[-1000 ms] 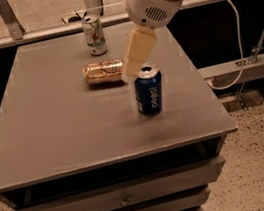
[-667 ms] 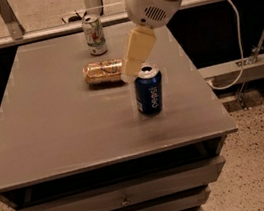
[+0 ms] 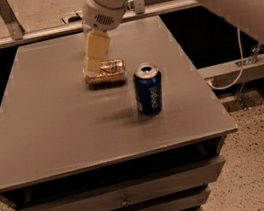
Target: Pick orange can
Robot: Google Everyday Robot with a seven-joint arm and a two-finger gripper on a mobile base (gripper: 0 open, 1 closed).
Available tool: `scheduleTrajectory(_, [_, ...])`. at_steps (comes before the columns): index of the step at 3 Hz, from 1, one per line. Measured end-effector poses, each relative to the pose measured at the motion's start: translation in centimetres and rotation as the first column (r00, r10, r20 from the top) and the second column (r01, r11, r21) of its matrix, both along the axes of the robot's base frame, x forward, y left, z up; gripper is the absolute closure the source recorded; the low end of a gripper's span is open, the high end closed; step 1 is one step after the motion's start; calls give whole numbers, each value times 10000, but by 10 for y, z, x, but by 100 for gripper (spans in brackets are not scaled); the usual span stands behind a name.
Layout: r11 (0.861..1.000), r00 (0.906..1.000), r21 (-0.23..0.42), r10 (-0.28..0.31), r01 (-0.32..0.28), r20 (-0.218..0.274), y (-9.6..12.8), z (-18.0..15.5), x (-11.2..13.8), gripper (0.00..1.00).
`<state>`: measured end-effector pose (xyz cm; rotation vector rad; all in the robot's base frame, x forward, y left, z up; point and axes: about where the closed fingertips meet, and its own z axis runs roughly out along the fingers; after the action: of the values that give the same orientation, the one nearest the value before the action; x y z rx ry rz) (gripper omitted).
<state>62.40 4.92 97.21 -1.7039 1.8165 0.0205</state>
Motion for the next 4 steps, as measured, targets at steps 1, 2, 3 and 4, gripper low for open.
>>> scheduleTrajectory(1, [9984,9998,-537,-195,194,-16,23,-20,28,0])
scheduleTrajectory(2, [9876,9946,-1271,-973,919,-368,13,-52,42,0])
scheduleTrajectory(3, [9753,9837,-1659,-1609,1460,-804,-1,-76,44,0])
scheduleTrajectory(4, [9688,9701,-1845,-1935,1654,-1466,-8,-100,41,0])
